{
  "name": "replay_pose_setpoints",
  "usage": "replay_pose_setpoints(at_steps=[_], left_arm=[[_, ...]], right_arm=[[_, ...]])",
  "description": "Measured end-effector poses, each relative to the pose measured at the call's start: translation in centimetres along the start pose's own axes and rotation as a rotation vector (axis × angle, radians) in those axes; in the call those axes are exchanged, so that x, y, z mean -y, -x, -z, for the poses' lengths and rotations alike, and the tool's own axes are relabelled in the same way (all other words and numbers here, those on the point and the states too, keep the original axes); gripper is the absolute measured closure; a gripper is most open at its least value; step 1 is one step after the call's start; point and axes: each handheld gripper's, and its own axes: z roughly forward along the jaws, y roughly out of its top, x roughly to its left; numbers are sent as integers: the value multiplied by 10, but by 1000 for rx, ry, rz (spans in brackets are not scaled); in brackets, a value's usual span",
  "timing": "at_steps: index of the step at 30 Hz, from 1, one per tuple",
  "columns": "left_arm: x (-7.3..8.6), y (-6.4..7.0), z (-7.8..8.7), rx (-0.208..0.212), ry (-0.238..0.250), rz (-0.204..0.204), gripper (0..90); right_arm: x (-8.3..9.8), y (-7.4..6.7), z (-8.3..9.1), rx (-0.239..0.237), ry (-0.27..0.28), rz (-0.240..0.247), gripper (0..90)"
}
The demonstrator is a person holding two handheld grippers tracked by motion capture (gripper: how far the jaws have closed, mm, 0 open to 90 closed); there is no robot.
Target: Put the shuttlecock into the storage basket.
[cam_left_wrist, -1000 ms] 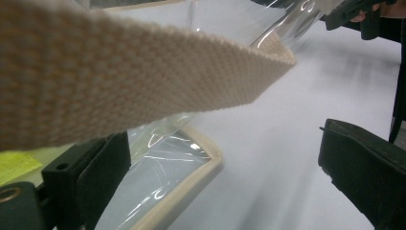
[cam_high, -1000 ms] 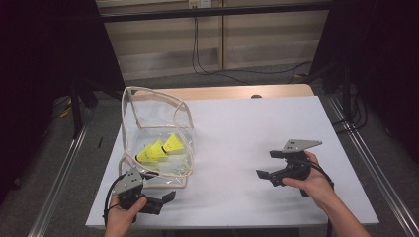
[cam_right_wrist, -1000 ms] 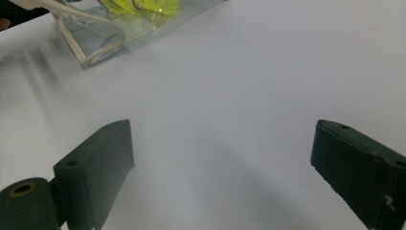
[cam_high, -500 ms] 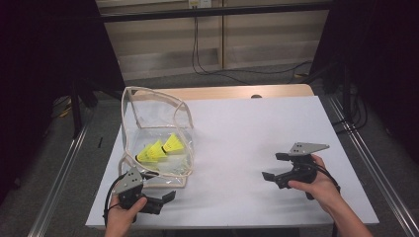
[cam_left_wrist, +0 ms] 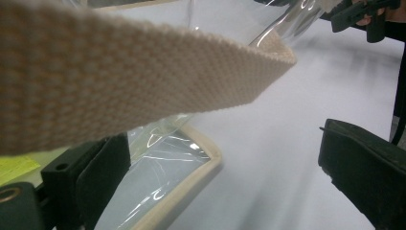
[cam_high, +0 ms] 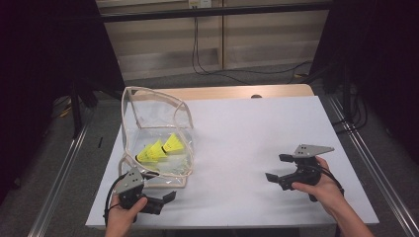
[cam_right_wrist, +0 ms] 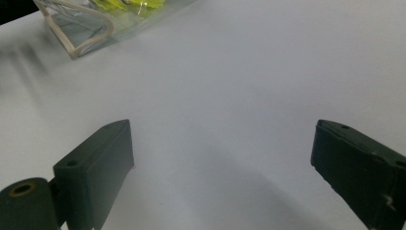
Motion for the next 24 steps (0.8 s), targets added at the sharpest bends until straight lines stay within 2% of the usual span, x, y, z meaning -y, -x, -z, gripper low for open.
replay_pose_setpoints(at_steps=[24], left_arm=[[0, 0, -1, -1, -4, -5, 37]], right_arm=[[10, 3, 8, 9, 10, 5, 73]])
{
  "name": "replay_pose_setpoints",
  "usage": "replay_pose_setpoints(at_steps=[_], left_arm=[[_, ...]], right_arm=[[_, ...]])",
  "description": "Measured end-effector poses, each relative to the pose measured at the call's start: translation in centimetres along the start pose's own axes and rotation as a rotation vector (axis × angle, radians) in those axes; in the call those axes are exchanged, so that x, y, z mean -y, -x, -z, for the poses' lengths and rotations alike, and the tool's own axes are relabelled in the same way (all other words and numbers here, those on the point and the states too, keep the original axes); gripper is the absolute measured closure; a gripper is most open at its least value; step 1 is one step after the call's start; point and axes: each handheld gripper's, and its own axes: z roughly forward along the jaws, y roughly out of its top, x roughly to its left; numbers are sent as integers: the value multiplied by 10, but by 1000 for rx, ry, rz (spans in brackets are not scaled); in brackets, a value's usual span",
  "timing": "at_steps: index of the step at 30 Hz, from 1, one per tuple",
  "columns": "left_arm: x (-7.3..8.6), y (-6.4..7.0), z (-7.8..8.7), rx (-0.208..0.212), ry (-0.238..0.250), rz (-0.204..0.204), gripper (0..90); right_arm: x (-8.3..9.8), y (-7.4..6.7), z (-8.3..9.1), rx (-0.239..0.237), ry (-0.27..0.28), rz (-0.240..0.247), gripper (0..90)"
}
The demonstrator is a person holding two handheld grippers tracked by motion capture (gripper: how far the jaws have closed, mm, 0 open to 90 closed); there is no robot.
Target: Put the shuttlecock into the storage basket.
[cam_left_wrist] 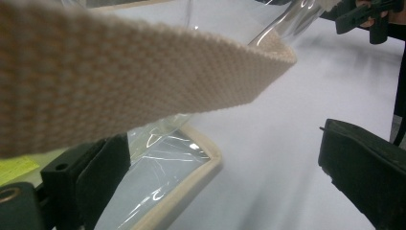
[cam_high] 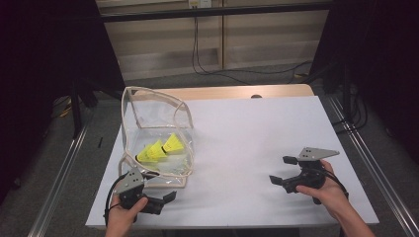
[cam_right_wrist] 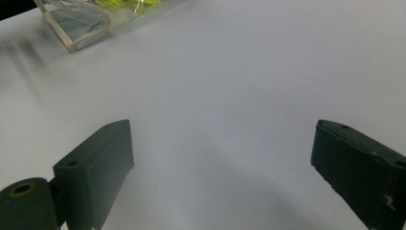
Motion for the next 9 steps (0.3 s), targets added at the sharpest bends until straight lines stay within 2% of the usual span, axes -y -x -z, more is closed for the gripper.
replay_pose_setpoints(at_steps=[9], left_arm=[[0, 1, 0, 3, 3, 0, 37]], right_arm=[[1, 0, 1, 0, 7, -2, 71]])
